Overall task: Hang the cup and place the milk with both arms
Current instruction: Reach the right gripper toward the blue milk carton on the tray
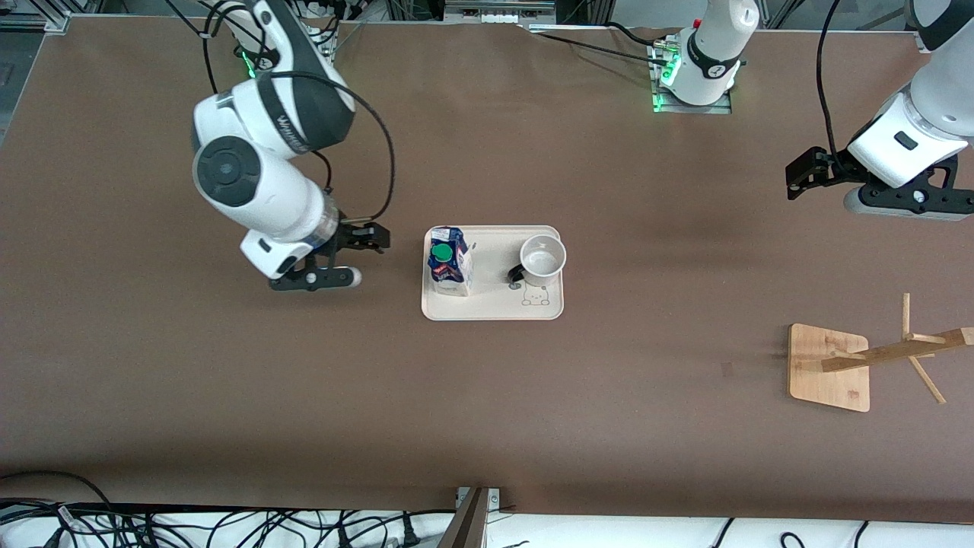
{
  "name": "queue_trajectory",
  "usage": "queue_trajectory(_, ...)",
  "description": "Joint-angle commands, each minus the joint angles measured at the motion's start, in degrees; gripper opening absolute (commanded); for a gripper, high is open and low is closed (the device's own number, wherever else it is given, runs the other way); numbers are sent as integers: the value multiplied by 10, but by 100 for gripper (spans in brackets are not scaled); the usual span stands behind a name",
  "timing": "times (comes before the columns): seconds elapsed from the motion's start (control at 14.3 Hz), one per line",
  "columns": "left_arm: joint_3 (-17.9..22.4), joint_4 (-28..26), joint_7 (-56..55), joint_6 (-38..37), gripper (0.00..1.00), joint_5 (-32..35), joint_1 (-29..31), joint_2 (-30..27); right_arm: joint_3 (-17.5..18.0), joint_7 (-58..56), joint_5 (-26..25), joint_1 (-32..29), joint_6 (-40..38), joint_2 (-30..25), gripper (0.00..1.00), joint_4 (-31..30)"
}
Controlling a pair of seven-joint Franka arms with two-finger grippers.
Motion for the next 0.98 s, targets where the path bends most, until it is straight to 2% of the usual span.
queue_trajectory(0.0, 0, 17, -3, -13, 100, -8, 0, 6, -7, 68, 0, 30, 38, 20, 100, 7)
queue_trajectory(0.42, 0, 16, -3, -13, 100, -8, 0, 6, -7, 167, 2, 65, 63, 30, 100, 9)
queue_trajectory(0.91, 0, 17, -3, -13, 100, -8, 0, 6, -7, 276, 8, 96, 159, 57, 100, 8)
